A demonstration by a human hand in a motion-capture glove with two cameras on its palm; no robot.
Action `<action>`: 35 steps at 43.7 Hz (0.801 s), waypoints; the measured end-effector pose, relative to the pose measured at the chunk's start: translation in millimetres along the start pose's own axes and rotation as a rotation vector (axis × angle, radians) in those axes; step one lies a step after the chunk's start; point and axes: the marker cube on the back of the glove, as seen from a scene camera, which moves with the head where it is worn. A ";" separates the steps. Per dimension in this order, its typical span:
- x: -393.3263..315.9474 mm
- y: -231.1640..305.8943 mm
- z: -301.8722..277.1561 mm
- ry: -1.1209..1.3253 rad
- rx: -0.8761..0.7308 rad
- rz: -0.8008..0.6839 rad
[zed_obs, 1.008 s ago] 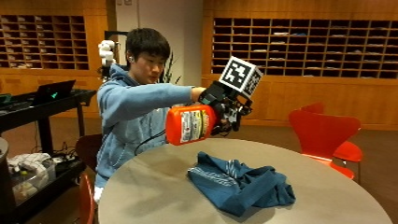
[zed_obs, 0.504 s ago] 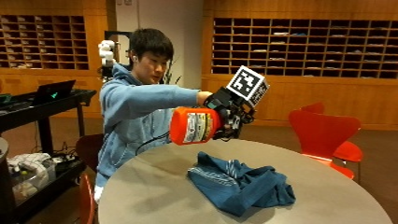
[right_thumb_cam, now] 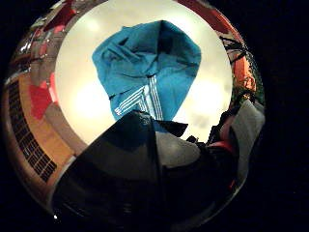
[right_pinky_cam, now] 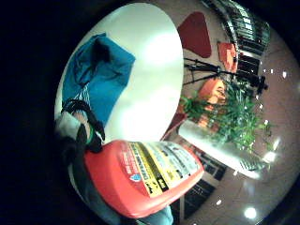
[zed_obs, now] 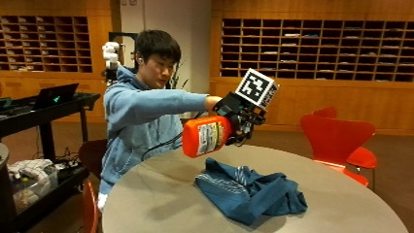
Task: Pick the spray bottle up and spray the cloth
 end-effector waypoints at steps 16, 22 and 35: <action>-58.0 24.9 -89.6 -0.838 0.574 -0.188; -96.3 21.0 -108.3 -1.218 0.692 -0.199; -183.7 -29.1 -100.8 -1.507 0.850 -0.148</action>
